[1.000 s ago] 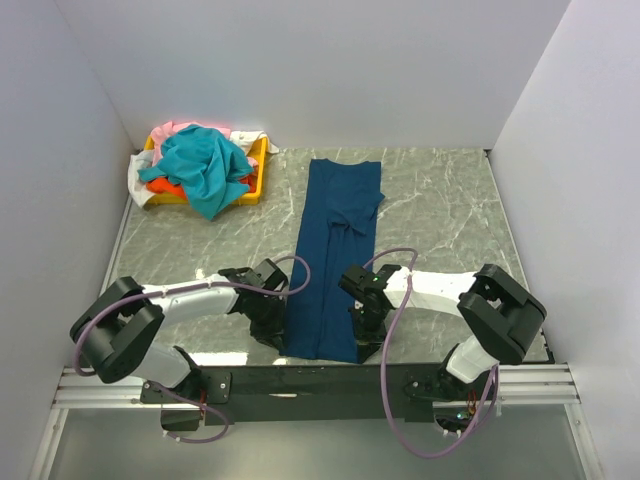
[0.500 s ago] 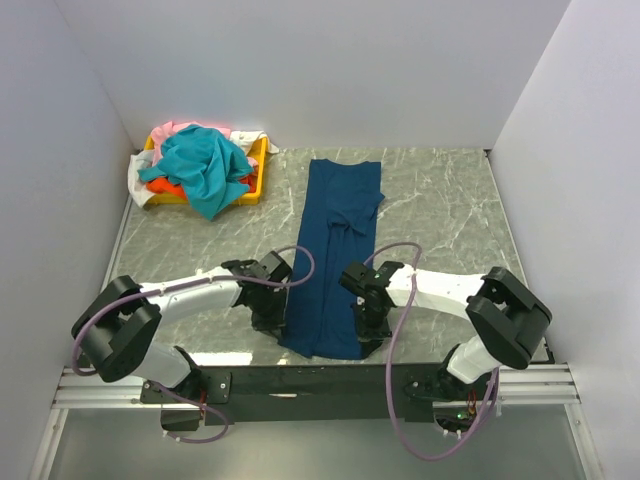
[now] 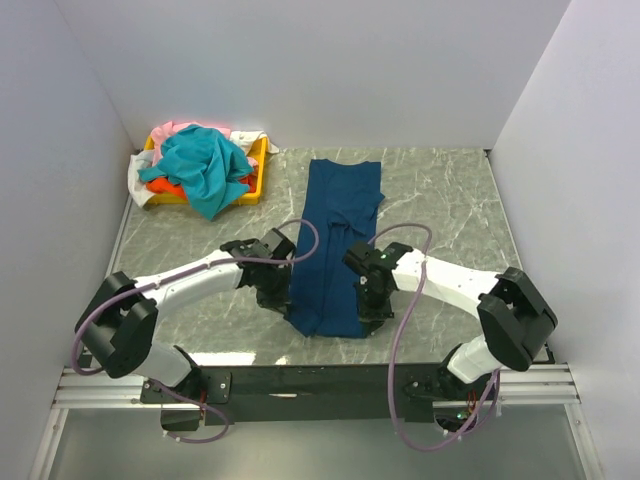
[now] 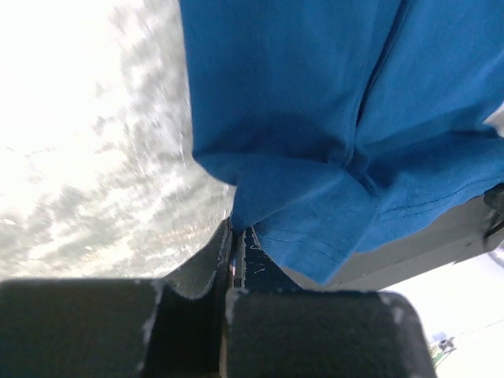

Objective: Fold and stack the t-shirts
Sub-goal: Fold the tshirt

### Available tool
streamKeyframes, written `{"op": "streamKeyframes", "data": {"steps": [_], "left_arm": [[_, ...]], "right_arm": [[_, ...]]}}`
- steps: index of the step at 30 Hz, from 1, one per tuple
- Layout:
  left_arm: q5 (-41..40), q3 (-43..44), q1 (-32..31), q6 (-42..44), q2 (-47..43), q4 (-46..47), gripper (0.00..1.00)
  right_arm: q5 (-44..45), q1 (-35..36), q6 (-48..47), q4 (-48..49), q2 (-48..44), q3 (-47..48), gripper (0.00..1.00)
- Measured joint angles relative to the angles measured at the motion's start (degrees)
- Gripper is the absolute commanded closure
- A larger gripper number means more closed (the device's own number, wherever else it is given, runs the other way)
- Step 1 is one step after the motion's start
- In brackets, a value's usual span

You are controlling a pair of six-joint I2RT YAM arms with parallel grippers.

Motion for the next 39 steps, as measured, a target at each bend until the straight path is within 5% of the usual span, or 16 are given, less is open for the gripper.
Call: {"op": "streamKeyframes", "data": {"steps": [13,39], "left_arm": [[3.5,8.7,10.4,4.6,7.3,1.7,1.00],[13.7,45.2,23.3,9.9,39.1,5.2,1.00]], "right_arm": [[2.6,-9.7,-5.7,-1.3,3.0,8.9,1.00],[6.3,-25.0,-15.9,-3.1,28.6,41.9,1.00]]}}
